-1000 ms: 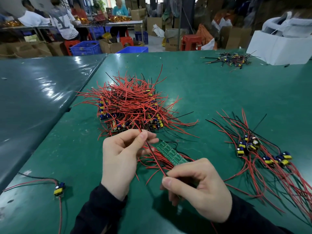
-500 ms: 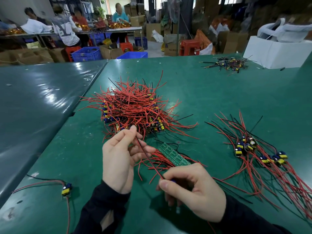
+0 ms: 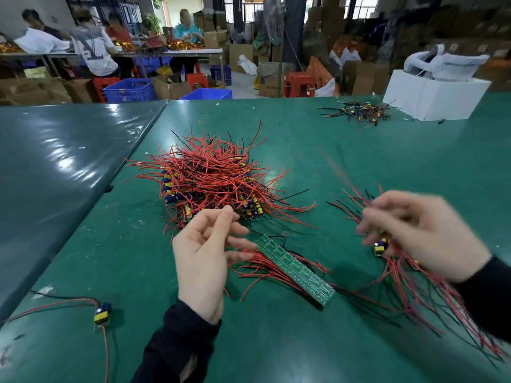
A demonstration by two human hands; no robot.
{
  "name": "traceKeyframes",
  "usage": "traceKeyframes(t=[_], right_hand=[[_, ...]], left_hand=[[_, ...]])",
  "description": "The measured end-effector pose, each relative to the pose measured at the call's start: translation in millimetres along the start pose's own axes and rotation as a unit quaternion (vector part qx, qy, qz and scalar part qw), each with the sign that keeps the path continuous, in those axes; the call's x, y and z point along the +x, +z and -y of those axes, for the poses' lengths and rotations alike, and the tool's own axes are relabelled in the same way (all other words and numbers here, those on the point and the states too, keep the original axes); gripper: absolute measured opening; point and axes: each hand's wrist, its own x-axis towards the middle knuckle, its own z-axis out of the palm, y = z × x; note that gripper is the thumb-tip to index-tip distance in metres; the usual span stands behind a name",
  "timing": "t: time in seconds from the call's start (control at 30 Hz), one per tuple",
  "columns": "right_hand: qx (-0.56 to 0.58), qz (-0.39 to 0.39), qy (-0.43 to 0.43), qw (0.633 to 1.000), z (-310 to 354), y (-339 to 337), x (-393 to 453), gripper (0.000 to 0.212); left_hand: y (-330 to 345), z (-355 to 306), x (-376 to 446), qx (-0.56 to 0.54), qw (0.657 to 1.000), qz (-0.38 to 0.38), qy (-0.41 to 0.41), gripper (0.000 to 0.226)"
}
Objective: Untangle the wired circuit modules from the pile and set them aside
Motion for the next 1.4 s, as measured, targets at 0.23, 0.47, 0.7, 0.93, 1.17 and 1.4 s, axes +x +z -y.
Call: traceKeyframes(t=[0.23,0.47,0.7,0.93,1.17,1.4], right_hand=[[-0.161,-0.076,0.145,0.973,-59,-65,58,0.014],[-0.497,-0.006,0.099,0.862,-39,-43,67,0.064],[-0.384,0.120,-0.200,0.893,13,55,17,0.019],[-0.440,0.126,-0.119,0.881,-10,121,13,0.058],[0.027,0.224,0.017,0.974,-10,95,28,0.006],[0.180,0.326,0.091,0.924,-23,86,22,0.028]], left_hand=[[-1,-3,2,-0.020,0.997,-0.068,0.019,0.048],[-4,-1,2,-0.011,0.998,-0.057,0.033,0.023],[-3,-5,4,-0.039,0.993,-0.082,0.072,0.039],[-4,-1,8,-0.032,0.991,-0.105,0.076,0.039],[-22,-7,20,-0.069,0.994,-0.070,-0.043,0.032],[-37,-10,29,-0.055,0.991,-0.115,-0.049,0.036]])
